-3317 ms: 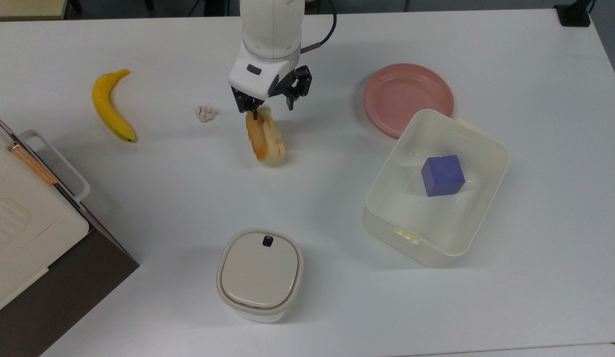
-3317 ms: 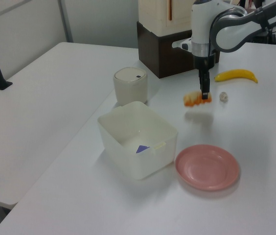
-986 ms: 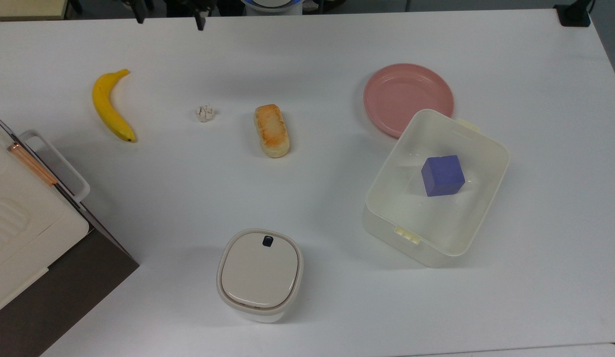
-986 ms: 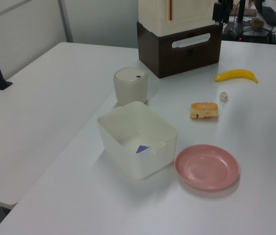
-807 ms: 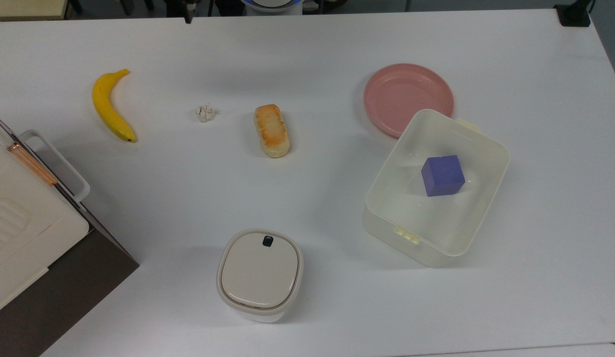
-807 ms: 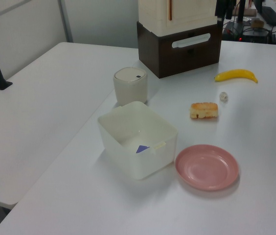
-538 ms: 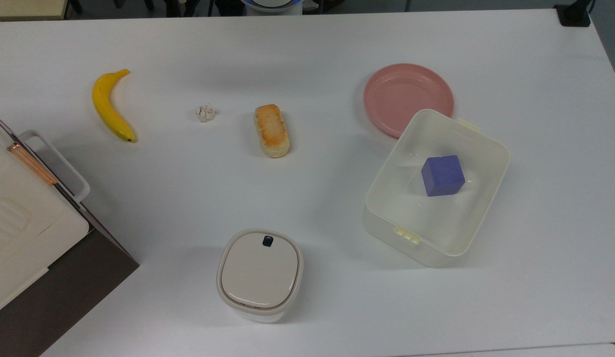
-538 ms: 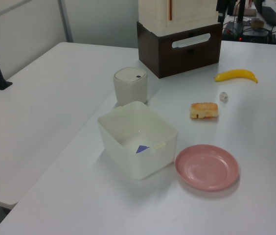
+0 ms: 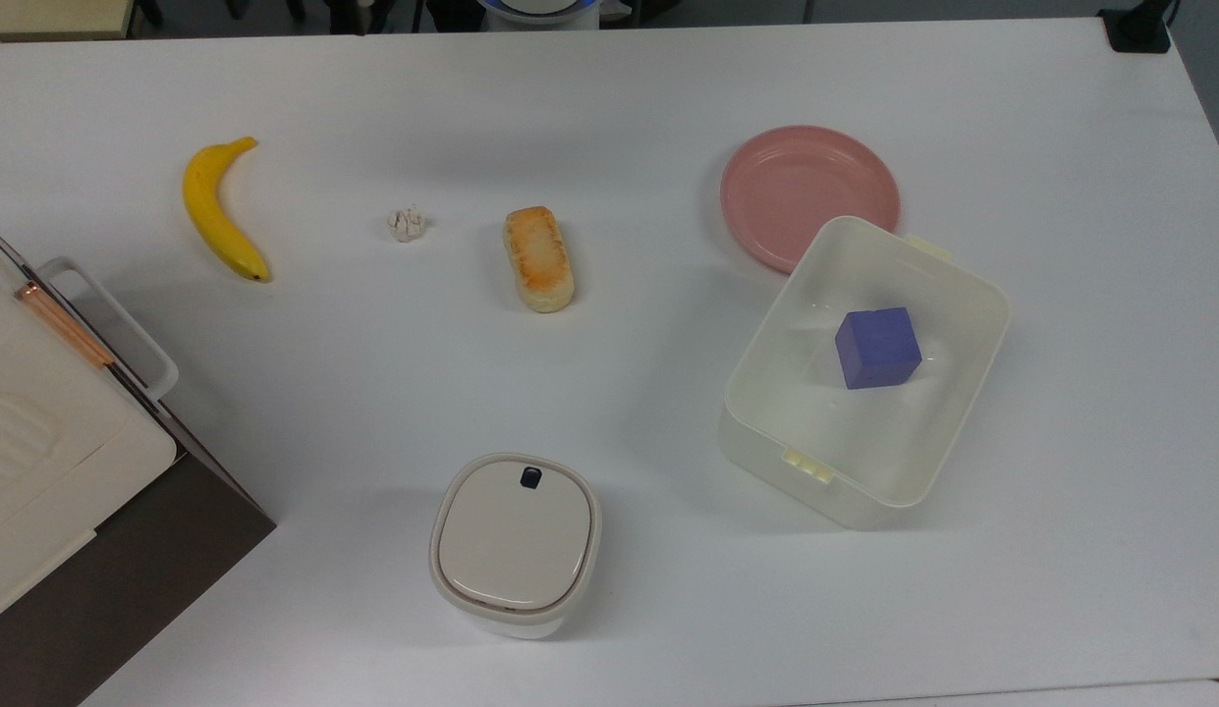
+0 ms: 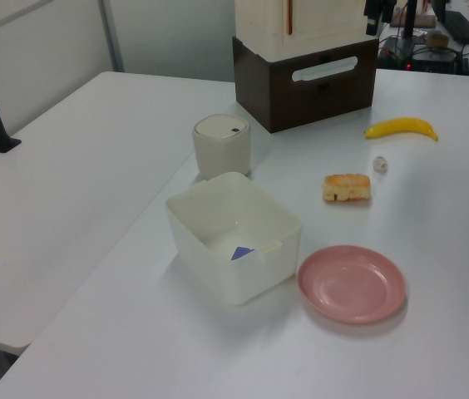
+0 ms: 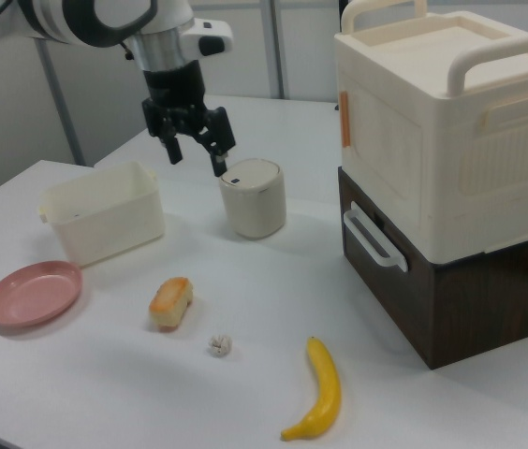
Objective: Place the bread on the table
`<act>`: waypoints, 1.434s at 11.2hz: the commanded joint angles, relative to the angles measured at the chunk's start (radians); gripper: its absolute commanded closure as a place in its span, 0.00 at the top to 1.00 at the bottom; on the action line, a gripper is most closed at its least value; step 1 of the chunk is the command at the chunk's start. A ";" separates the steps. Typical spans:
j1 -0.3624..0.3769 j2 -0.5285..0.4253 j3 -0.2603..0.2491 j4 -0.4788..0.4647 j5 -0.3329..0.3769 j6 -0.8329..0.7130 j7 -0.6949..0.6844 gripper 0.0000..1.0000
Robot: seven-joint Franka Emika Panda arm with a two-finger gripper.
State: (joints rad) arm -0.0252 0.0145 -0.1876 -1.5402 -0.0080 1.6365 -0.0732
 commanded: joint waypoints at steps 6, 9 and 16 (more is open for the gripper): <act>0.004 -0.007 0.131 -0.006 0.019 -0.026 -0.002 1.00; 0.005 -0.007 0.134 -0.006 0.019 -0.026 -0.002 1.00; 0.008 -0.011 0.137 -0.006 0.022 -0.033 0.001 1.00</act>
State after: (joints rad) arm -0.0221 0.0160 -0.0510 -1.5414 -0.0077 1.6261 -0.0730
